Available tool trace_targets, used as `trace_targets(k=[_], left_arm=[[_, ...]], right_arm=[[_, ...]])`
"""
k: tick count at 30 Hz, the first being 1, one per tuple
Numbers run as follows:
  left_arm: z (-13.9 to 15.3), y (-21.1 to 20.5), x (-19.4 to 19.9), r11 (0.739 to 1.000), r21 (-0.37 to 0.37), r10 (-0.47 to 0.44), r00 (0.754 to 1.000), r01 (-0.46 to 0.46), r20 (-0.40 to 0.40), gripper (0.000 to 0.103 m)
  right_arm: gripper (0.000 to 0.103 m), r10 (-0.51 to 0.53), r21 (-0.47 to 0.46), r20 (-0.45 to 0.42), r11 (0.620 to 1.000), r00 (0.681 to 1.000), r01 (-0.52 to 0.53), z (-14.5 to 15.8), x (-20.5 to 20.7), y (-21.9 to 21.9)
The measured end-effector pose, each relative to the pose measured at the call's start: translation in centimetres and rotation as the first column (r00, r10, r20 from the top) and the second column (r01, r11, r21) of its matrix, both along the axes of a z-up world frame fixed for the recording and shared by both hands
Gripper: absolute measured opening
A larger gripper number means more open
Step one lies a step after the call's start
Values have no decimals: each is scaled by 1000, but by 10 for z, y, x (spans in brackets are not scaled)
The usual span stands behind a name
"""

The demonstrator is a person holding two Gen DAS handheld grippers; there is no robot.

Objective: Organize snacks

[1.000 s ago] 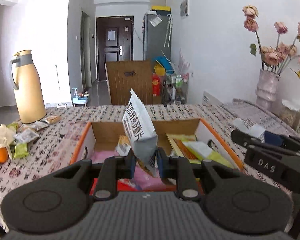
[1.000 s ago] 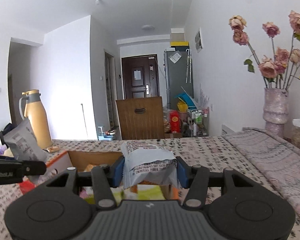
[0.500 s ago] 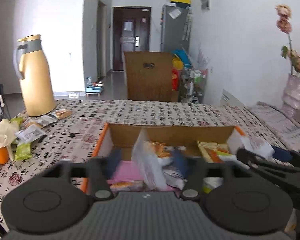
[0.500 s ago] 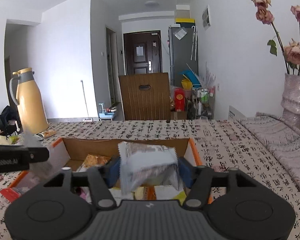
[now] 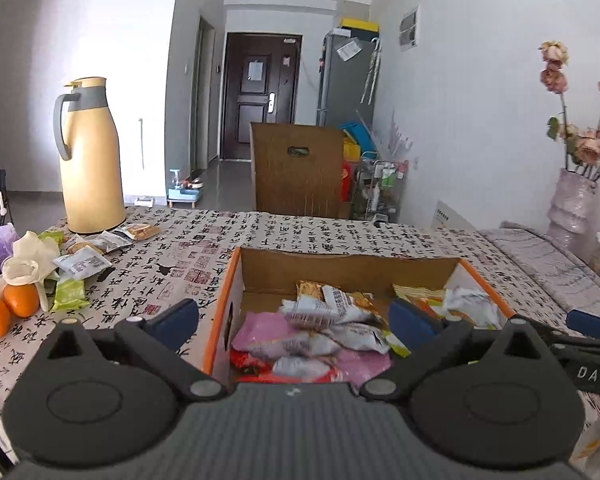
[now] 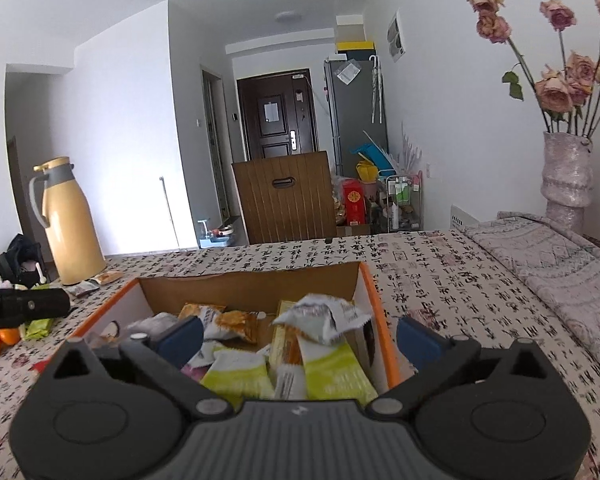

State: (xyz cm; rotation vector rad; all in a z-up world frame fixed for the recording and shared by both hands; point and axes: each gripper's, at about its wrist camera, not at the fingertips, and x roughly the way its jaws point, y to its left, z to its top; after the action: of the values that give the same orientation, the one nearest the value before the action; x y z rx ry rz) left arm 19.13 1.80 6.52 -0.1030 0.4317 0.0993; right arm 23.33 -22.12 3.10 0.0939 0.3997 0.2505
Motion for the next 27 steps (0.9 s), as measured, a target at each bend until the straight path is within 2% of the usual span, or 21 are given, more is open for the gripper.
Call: trace_targets(k=[6,11,18,27], left_arm=[[-7,2,-42,1000,-5,-25,1000,25,20,103],[-18,0,-70,999,27,-47,999,47,15,103],[-42,-1,-94,996,20,-83,996,84,-38,103],[-66,-3,-108,993,-9,-117,988,117,-103,103]], right_arm=[[103,7,-6,21,1000,1000,-7,2,-51,-7],[103,28,-6,8,1000,1000,-28,-2,-85,-11],[103,41,-8,-67,999,997,-41,-21,-115,-11],[103,35,-23,-125,999,992,-38,-41,-130,-13]])
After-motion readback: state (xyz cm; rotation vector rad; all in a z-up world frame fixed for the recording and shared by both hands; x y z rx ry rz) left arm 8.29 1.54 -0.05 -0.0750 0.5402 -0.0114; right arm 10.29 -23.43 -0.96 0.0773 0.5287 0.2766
